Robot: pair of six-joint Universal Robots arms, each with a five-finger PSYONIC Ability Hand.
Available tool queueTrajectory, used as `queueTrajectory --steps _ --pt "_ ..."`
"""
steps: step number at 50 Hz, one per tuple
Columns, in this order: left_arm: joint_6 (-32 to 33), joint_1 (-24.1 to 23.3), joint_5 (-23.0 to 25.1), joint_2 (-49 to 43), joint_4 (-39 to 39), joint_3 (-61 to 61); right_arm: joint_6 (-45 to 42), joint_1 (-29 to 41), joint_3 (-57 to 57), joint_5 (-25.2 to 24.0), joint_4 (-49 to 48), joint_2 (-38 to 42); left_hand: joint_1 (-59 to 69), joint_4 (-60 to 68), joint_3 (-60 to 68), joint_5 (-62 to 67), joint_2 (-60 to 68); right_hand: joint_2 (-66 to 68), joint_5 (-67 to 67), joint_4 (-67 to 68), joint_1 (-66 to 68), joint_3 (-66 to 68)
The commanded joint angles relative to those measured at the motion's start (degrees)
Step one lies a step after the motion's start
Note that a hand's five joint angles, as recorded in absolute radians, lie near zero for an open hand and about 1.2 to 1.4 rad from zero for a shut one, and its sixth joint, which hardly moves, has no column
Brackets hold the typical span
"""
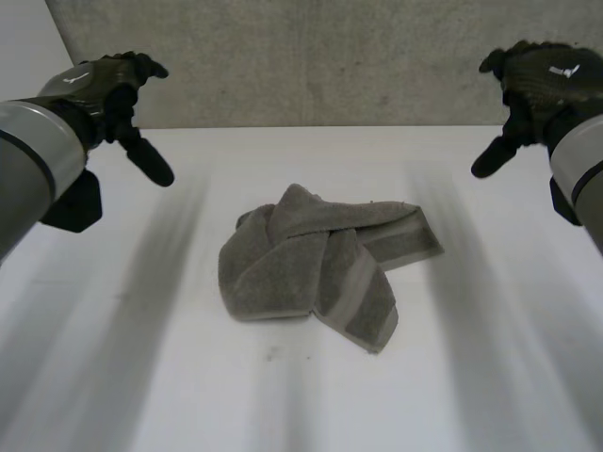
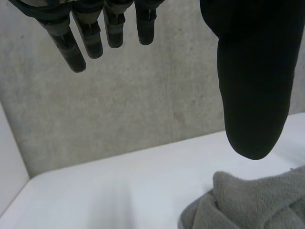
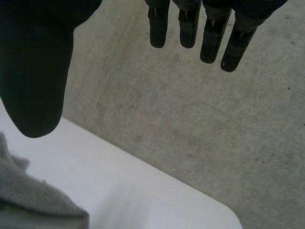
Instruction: Fold the laundry
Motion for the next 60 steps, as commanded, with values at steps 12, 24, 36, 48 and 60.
queueTrajectory --steps 12,24,36,48,60 --pt "-0.27 1.0 0.21 -0.05 -3.28 0.53 4.03 -0.74 -0.61 -1.32 2.2 0.26 0.21 0.66 0.74 -1.45 0.8 -2.9 -3.22 -3.46 -1.3 -2.19" --pt "0.87 0.91 0.82 -0.92 -3.28 0.0 -14.38 -0.22 -0.53 -9.83 8.05 4.38 1.56 2.0 2.09 -0.11 2.14 -2.9 -3.22 -3.46 -1.3 -2.19" --pt "16.07 0.47 3.11 -12.25 6.8 -4.92 -11.53 4.09 2.11 -12.04 14.06 12.57 2.4 2.85 2.93 0.74 2.99 -1.63 -1.96 -2.2 -0.04 -0.93" --pt "15.99 0.47 3.11 -15.17 10.87 -5.19 0.95 9.54 18.72 -11.69 -12.11 18.71 1.9 2.34 2.43 0.23 2.48 12.99 12.66 12.42 14.59 13.69" --pt "15.9 0.56 3.29 -13.93 11.13 -5.27 0.95 9.72 18.64 -11.43 -13.1 22.32 1.06 1.5 1.59 -0.61 1.64 19.9 19.57 19.33 21.49 20.6"
